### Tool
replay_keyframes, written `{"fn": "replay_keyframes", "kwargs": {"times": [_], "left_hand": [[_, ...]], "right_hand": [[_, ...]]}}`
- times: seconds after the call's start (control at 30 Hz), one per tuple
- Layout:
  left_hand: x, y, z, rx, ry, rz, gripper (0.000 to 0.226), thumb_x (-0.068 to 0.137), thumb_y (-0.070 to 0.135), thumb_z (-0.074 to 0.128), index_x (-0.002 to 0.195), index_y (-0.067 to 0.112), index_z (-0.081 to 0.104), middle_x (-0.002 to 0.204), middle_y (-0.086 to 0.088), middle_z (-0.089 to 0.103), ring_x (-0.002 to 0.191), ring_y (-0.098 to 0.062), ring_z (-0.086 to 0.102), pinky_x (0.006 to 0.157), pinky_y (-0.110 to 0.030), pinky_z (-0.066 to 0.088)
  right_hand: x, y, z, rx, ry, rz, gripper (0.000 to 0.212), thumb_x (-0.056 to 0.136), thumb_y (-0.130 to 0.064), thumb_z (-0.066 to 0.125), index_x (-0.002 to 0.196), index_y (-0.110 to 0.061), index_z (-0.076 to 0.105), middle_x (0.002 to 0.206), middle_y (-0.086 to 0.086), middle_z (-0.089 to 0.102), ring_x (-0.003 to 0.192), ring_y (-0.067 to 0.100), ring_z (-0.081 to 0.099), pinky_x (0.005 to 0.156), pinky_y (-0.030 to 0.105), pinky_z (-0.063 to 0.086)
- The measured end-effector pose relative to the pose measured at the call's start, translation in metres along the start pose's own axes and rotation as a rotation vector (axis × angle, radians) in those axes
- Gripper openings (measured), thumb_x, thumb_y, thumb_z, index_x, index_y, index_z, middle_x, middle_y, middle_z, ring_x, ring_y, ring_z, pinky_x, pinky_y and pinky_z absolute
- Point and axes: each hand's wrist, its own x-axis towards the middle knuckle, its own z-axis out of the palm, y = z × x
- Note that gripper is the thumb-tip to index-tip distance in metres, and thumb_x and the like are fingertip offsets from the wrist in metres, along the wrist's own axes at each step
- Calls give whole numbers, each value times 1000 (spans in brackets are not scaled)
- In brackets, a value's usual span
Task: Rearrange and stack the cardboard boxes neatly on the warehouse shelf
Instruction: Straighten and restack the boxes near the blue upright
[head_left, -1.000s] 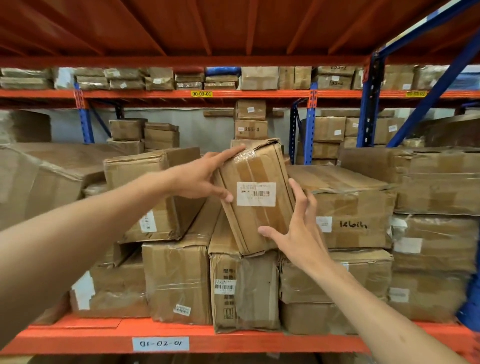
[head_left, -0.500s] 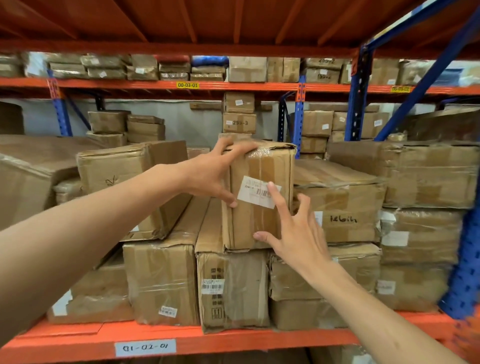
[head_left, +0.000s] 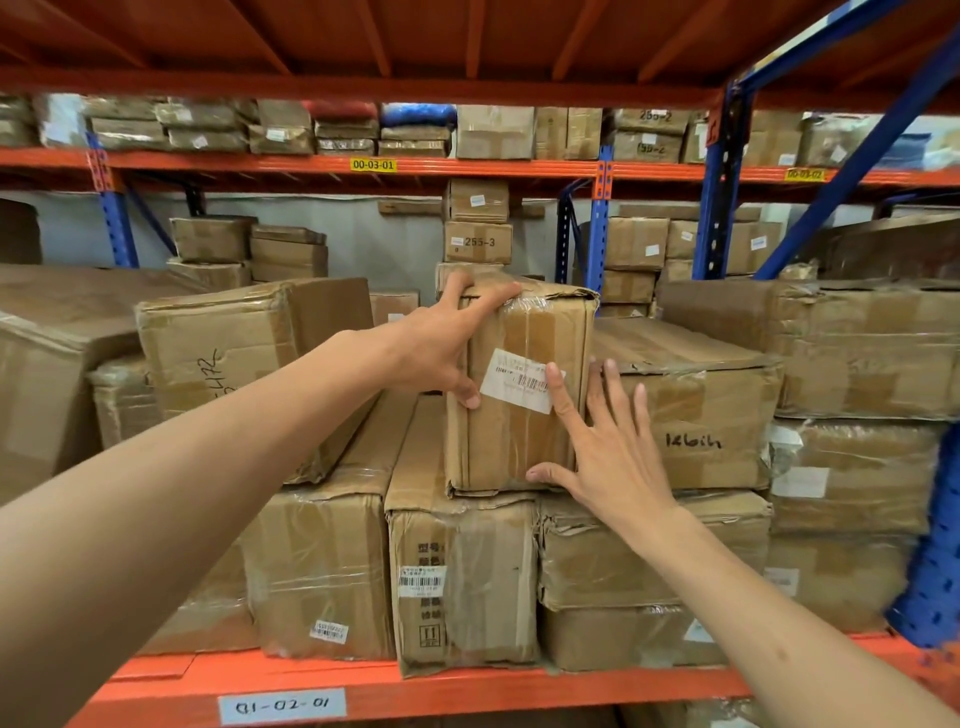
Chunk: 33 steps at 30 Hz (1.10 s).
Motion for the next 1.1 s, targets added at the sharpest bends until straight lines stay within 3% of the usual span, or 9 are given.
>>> {"fn": "replay_keyframes", "kwargs": {"times": [0.2, 0.43, 0.77, 0.87, 1.0, 1.03, 1.1], "left_hand": [[0, 2, 1, -21, -7, -29, 131, 65, 24, 95, 155, 45, 1, 158, -11, 5, 129, -42, 49, 109, -49, 43], [-1, 2, 6, -28, 14, -50, 133, 64, 21, 95, 153, 51, 0, 157, -7, 3, 118, -40, 57, 104, -44, 48], [-12, 10, 10, -80, 69, -91, 133, 66, 12, 92, 150, 54, -2, 162, -5, -5, 119, -41, 57, 99, -44, 51], [-27, 22, 13, -70, 86, -117, 134, 74, 7, 87, 153, 53, -11, 164, -8, -22, 104, -33, 66, 90, -38, 55], [-53, 33, 19, 43, 40, -107, 130, 81, -5, 73, 153, 46, -23, 152, -5, -50, 78, -16, 66, 69, -30, 60], [-60, 33, 20, 92, 23, -91, 128, 82, -4, 71, 154, 43, -24, 150, -5, -53, 76, -15, 64, 62, -27, 57], [-74, 29, 22, 168, 4, -61, 125, 83, 1, 70, 154, 40, -26, 151, -7, -52, 92, -18, 61, 61, -23, 51]], "right_hand": [[-1, -2, 1, -29, -15, 10, 117, 81, -83, 46, 155, -34, -30, 165, 20, -20, 151, 36, -25, 122, 60, -1], [-3, -6, -1, -48, -49, 34, 116, 83, -82, 45, 153, -34, -33, 165, 21, -17, 151, 36, -24, 122, 60, 0], [-6, -6, -12, -66, -113, 37, 116, 87, -72, 54, 149, -38, -39, 168, 18, -14, 152, 33, -23, 121, 63, 6], [-8, -1, -22, -77, -153, 6, 116, 89, -69, 55, 147, -40, -41, 168, 15, -15, 152, 32, -21, 121, 63, 7], [-9, 9, -38, -75, -230, -63, 110, 91, -71, 50, 147, -41, -41, 167, 13, -20, 152, 31, -20, 122, 60, 2], [-10, 11, -42, -67, -249, -80, 108, 92, -71, 48, 148, -41, -39, 166, 13, -21, 152, 30, -21, 123, 59, 1], [-11, 14, -49, -51, -268, -109, 103, 93, -71, 46, 150, -43, -35, 165, 13, -24, 151, 30, -22, 123, 56, -1]]}}
